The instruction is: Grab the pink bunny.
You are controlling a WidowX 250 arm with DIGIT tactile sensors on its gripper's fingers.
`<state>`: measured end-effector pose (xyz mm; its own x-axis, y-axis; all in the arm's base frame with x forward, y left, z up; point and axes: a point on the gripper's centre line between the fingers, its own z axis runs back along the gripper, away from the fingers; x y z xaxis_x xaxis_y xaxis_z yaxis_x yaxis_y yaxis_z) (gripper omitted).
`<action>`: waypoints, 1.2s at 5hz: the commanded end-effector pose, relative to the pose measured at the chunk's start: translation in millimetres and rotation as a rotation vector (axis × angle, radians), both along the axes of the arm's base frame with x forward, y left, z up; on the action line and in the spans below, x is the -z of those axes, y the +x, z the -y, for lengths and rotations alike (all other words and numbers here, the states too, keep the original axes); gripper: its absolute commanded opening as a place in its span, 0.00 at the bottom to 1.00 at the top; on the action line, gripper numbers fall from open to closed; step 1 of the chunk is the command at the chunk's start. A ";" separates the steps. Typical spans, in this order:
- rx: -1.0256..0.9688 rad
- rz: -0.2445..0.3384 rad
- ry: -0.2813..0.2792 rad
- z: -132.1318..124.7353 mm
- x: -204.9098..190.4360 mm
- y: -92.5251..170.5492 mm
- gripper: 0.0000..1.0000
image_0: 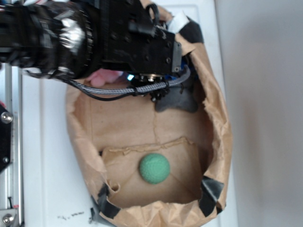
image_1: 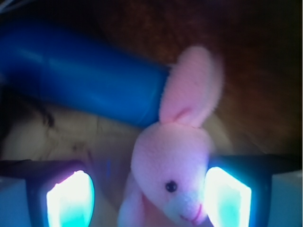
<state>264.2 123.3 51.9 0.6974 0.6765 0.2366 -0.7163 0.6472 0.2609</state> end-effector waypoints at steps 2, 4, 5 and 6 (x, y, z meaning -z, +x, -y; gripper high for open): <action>0.022 0.073 0.074 10.7 11.5 3.0 0.00; 0.034 0.117 0.065 8.2 -1.9 -2.4 0.00; 0.045 0.129 0.038 6.7 -11.1 -2.8 0.00; 0.045 0.140 0.009 5.3 -21.5 -3.3 0.00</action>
